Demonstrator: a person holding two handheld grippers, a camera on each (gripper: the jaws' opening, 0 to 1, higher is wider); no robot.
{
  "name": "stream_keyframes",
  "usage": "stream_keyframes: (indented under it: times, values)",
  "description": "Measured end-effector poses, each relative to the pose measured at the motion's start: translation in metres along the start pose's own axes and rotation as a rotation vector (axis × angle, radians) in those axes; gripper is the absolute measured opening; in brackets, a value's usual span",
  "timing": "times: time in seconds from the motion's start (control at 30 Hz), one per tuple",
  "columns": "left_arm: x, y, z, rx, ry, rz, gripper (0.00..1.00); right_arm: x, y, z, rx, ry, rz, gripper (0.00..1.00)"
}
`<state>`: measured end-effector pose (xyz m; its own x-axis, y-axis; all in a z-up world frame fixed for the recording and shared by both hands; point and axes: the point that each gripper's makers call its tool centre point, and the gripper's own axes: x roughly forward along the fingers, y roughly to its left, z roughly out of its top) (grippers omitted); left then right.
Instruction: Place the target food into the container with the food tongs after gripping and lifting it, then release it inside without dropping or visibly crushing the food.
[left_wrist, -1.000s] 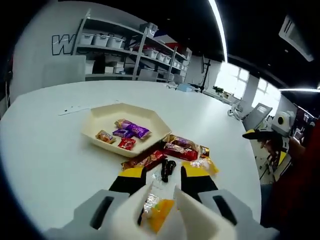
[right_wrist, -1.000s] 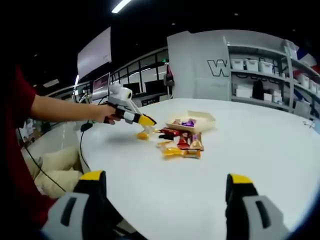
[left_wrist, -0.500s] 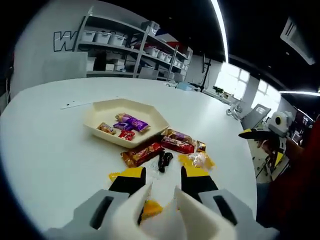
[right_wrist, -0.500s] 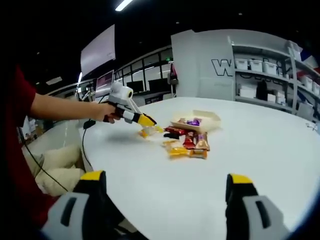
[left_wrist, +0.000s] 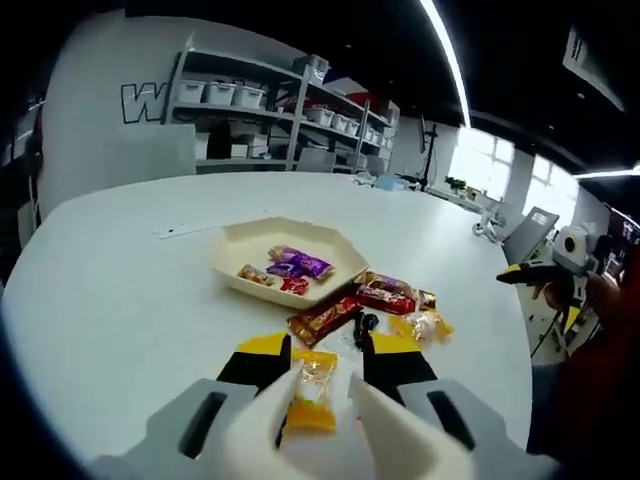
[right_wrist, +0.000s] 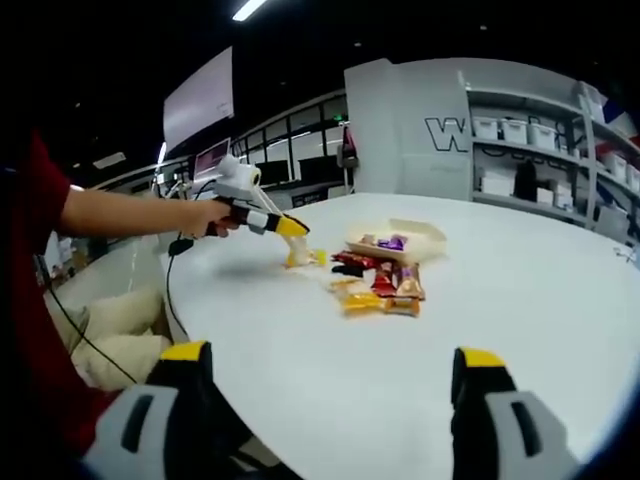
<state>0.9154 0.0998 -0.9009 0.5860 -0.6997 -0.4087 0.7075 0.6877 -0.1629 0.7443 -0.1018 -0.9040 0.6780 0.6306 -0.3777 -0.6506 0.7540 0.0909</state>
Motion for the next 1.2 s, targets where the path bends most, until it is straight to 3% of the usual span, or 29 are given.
stream_keyframes:
  times: [0.8,1.2]
  values:
    - [0.017,0.002,-0.011,0.105,0.045,0.037,0.29,-0.002,0.0,0.0,-0.01,0.002,-0.005,0.99]
    - [0.019,0.009,-0.016,0.07,0.061,0.073,0.28,-0.003,0.002,-0.001,-0.018,0.005,-0.003,0.99]
